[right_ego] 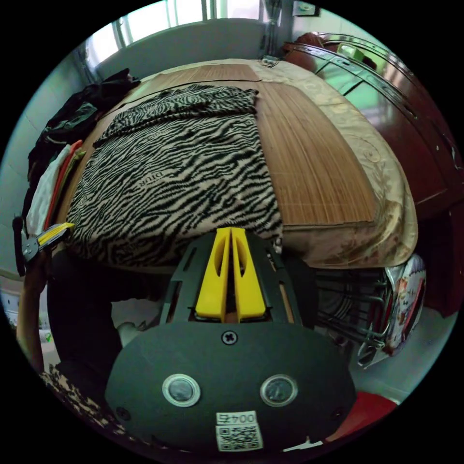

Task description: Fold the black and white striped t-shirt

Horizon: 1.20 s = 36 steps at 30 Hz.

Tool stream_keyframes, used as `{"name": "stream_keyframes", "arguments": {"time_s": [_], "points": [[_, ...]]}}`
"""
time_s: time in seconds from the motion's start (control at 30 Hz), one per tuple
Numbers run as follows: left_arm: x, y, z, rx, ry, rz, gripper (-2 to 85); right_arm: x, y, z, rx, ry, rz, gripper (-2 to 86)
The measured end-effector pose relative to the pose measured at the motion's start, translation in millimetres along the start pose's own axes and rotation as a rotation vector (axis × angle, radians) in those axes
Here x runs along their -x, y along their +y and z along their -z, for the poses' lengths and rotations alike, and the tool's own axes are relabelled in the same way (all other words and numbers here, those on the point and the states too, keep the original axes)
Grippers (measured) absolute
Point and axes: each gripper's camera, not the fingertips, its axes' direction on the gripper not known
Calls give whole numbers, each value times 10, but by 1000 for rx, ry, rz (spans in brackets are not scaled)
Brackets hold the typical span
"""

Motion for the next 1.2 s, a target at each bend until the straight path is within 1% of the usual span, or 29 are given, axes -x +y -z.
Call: {"name": "stream_keyframes", "arguments": {"time_s": [0.1,0.17,0.27,0.37,0.53,0.63,0.7,0.77,0.8,0.87,0.97,1.13,1.2], "points": [[-97,103,66,-19,-44,-4,7,-89,56,-188,24,-31,-16,-7],[-129,230,95,-66,-61,4,7,-173,-2,-452,123,-81,-24,-7],[-124,317,153,-79,-60,20,7,-371,-22,-614,141,-168,-87,-7],[-64,378,199,-80,-31,44,7,-466,56,-723,114,-205,-106,-7],[132,516,247,-94,67,106,7,-391,179,-745,60,-90,-15,-7],[299,615,264,-95,151,148,7,-679,300,-536,-41,-3,-30,-6],[332,656,276,-96,167,151,7,-1008,384,-513,-49,9,-69,-3],[330,693,296,-98,164,147,7,-1504,498,-619,-10,-96,-151,6],[320,717,311,-99,157,144,7,-1616,528,-655,-1,-143,-172,15],[293,751,335,-102,141,140,7,-1911,611,-806,14,-334,-232,54],[234,803,373,-107,105,133,7,-1967,579,-1074,89,-470,-196,83],[209,879,415,-107,87,126,7,-2003,402,-1432,214,-509,-135,87],[228,918,427,-107,95,128,8,-1999,334,-1502,239,-482,-103,94]]}}
